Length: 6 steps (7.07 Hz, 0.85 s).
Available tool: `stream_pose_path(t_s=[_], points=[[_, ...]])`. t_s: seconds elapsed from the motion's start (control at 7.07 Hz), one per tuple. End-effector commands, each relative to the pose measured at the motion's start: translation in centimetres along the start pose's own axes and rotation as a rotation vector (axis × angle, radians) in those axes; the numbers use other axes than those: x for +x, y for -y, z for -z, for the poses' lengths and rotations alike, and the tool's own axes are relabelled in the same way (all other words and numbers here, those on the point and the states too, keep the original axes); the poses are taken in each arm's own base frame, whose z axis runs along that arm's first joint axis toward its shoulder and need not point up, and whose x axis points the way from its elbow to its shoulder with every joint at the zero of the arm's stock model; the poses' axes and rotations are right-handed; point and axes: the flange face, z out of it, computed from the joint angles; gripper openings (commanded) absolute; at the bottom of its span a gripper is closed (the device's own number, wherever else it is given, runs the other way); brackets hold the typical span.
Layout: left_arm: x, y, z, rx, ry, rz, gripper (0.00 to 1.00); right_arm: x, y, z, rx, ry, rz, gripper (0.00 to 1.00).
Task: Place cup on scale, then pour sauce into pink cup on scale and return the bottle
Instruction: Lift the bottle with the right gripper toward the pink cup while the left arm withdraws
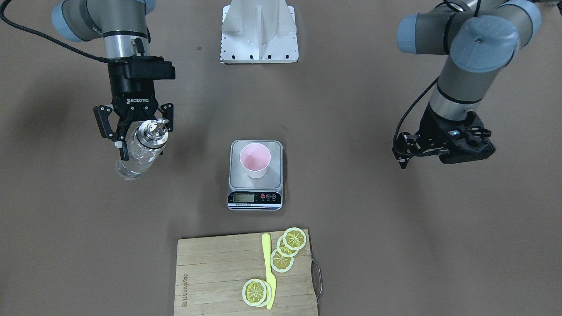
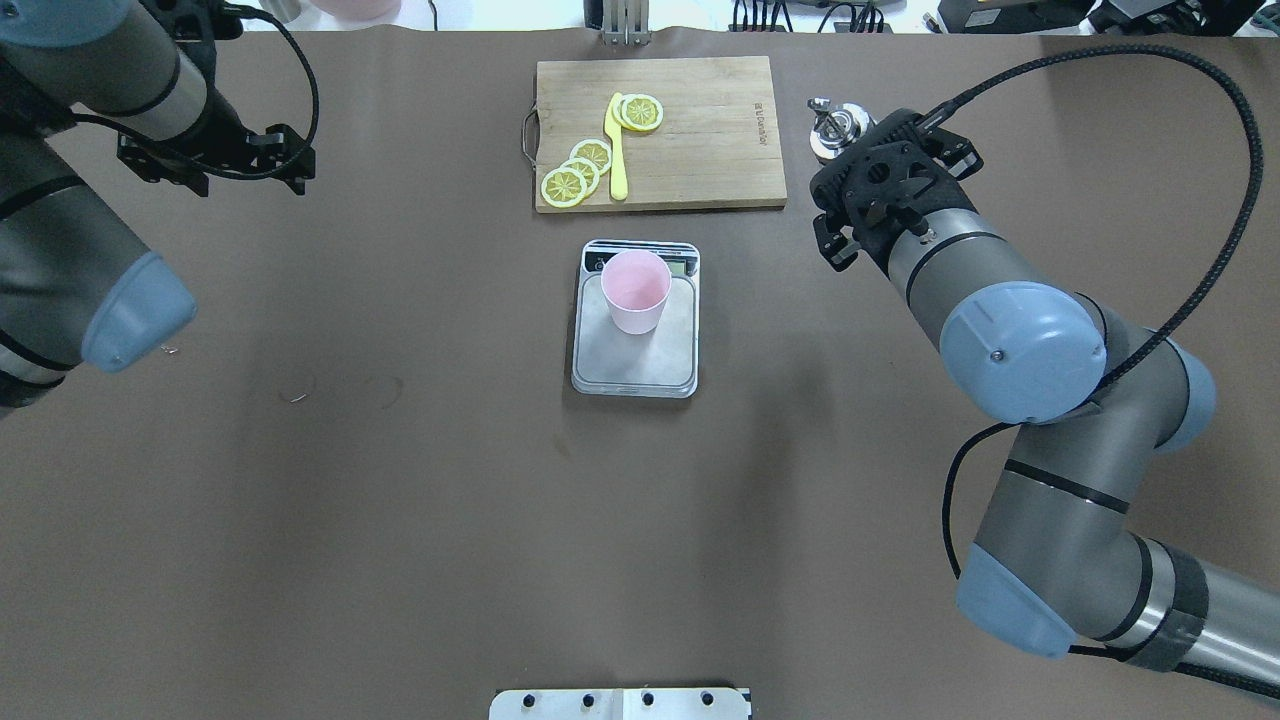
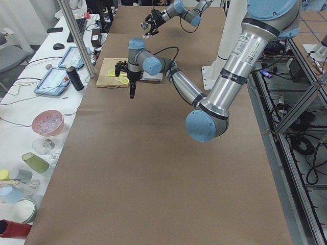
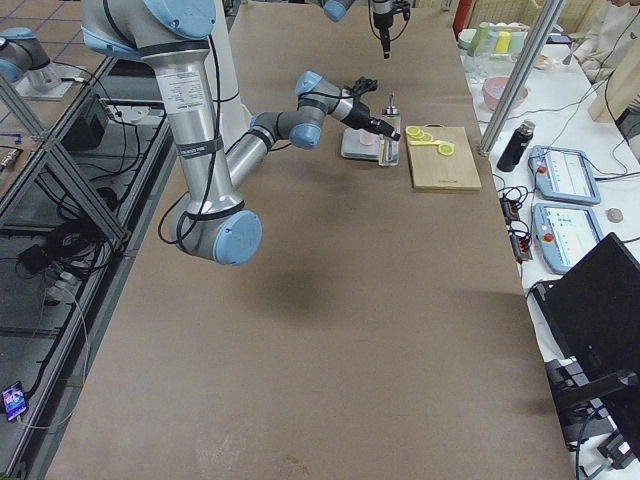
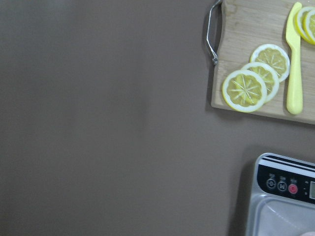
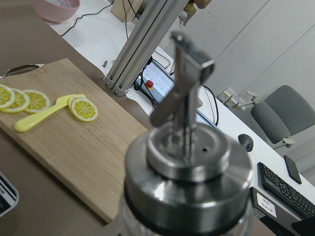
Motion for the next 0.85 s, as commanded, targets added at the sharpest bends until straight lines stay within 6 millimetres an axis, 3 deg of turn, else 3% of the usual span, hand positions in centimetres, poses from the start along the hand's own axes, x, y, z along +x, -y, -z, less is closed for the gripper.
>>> stream_pose_path(t_s=[0.0, 0.14, 0.28, 0.71], points=[[-7.7, 2.1, 0.9, -0.003, 0.027, -0.127, 0.99, -2.9, 1.9, -0.2, -0.041, -0.055, 0.127, 0.0], [-9.5, 2.5, 0.4, -0.018, 0.035, -0.117, 0.99, -5.0, 2.6, -1.4, -0.049, -0.078, 0.197, 0.0], [-9.7, 2.6, 0.1, -0.022, 0.038, -0.116, 0.99, -7.4, 2.4, -3.0, -0.059, -0.11, 0.239, 0.0], [-10.0, 2.7, -0.7, -0.035, 0.047, -0.109, 0.99, -9.8, 1.2, -3.5, -0.057, -0.182, 0.358, 0.0]])
